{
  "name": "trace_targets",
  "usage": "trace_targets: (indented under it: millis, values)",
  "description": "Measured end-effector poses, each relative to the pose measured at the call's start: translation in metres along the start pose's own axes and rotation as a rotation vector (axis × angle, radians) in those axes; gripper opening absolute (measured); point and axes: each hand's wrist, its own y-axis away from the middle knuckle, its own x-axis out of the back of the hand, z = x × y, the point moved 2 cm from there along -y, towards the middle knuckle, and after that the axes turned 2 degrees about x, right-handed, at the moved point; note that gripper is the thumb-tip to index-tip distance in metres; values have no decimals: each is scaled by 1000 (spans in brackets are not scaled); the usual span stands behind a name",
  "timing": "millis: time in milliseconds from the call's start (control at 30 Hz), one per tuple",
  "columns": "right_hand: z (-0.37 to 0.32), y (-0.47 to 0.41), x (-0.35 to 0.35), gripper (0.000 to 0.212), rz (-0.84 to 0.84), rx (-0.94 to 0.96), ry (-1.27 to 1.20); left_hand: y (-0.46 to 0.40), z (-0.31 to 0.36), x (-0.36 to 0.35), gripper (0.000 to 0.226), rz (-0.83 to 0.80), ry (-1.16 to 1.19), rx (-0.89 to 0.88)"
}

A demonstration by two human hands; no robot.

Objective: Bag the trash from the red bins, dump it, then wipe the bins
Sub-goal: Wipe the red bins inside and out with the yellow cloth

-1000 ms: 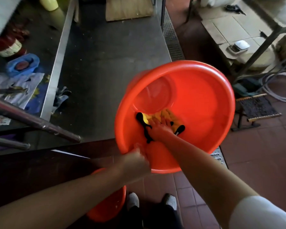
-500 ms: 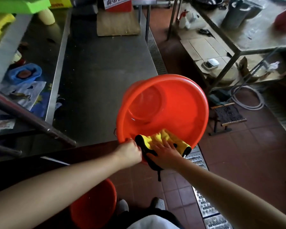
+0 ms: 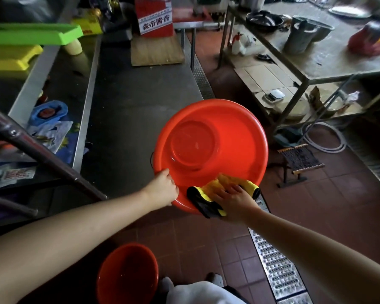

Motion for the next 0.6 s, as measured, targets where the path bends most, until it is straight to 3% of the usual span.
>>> trace_targets:
  millis: [100, 200, 333, 467, 533, 600]
  values:
    - [3, -1, 13, 63, 116, 19, 113, 8, -20, 8, 43, -47, -47, 46]
    - [7, 0, 23, 49, 164, 43, 193, 18, -38, 15, 29, -70, -101, 82]
    - [10, -2, 29, 39, 180, 46, 234, 25, -51, 17, 30, -105, -246, 117]
    - [3, -8, 28, 48, 145, 22, 194, 16, -34, 11, 62, -184, -225, 191]
    - [-3, -10, 31, 52, 165, 26, 178, 7, -7, 5, 83, -194, -57, 183]
    - [-5, -11, 32, 55, 195, 34, 180, -4, 25, 0, 88, -158, 149, 199]
